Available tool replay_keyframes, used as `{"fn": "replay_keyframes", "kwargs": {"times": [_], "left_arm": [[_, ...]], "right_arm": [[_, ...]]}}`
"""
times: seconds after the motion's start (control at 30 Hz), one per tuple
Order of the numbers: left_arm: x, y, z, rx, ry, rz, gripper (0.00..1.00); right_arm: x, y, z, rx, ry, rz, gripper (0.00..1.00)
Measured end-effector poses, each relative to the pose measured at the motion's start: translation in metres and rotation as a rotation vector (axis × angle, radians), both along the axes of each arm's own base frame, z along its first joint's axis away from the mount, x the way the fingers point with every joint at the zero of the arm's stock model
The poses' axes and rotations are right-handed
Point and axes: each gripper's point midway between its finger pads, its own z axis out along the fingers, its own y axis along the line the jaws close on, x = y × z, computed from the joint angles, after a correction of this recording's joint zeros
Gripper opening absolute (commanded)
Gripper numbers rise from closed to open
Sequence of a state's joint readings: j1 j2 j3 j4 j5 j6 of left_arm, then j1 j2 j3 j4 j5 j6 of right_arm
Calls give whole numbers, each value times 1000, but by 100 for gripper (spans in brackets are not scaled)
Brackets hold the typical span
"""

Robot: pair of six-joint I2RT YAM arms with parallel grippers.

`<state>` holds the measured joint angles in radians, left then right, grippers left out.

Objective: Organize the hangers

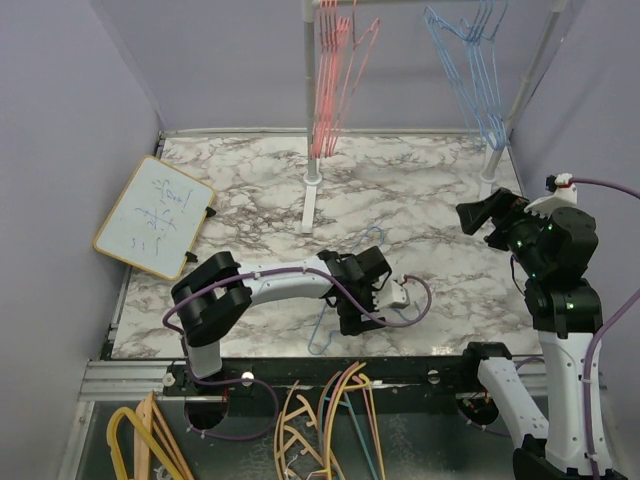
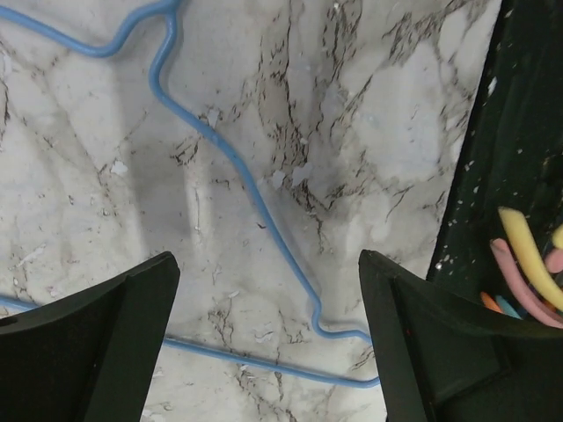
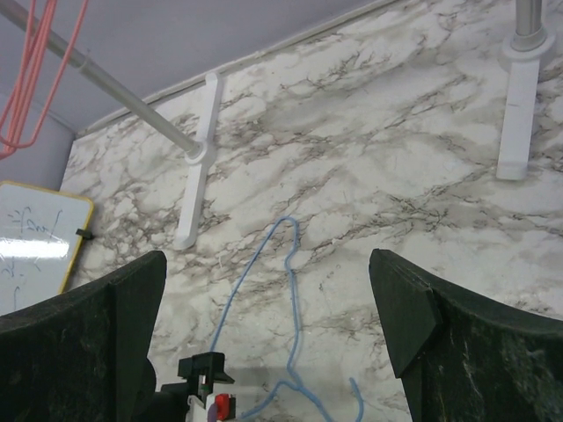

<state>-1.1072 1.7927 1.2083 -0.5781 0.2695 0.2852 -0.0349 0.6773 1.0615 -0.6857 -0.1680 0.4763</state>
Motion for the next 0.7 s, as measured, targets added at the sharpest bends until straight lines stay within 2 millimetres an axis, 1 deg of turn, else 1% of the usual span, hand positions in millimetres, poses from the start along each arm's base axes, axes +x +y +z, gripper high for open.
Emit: {"fn": "replay_keyframes", "kwargs": {"times": [0.13, 0.23, 0.33, 0.4, 0.47, 0.57, 0.7], "left_arm": [[2, 13, -10, 29, -28, -11, 86], [4, 22, -16, 49, -53, -8, 84], [6, 26, -21, 60, -69, -2, 76], [7, 24, -22, 55, -75, 0, 70], [4, 22, -22, 51, -78, -5, 60], [-7, 16, -22, 45, -77, -28, 41], [-18, 8, -24, 35, -72, -43, 0]], "right_arm": [[2, 1, -17, 10, 37, 1, 100], [2, 1, -23, 15, 49, 1, 100], [4, 2, -26, 20, 49, 4, 100], [4, 2, -26, 21, 48, 6, 100], [4, 2, -26, 21, 46, 6, 100], [3, 2, -25, 20, 41, 6, 100], [0, 2, -23, 20, 31, 6, 100]]}}
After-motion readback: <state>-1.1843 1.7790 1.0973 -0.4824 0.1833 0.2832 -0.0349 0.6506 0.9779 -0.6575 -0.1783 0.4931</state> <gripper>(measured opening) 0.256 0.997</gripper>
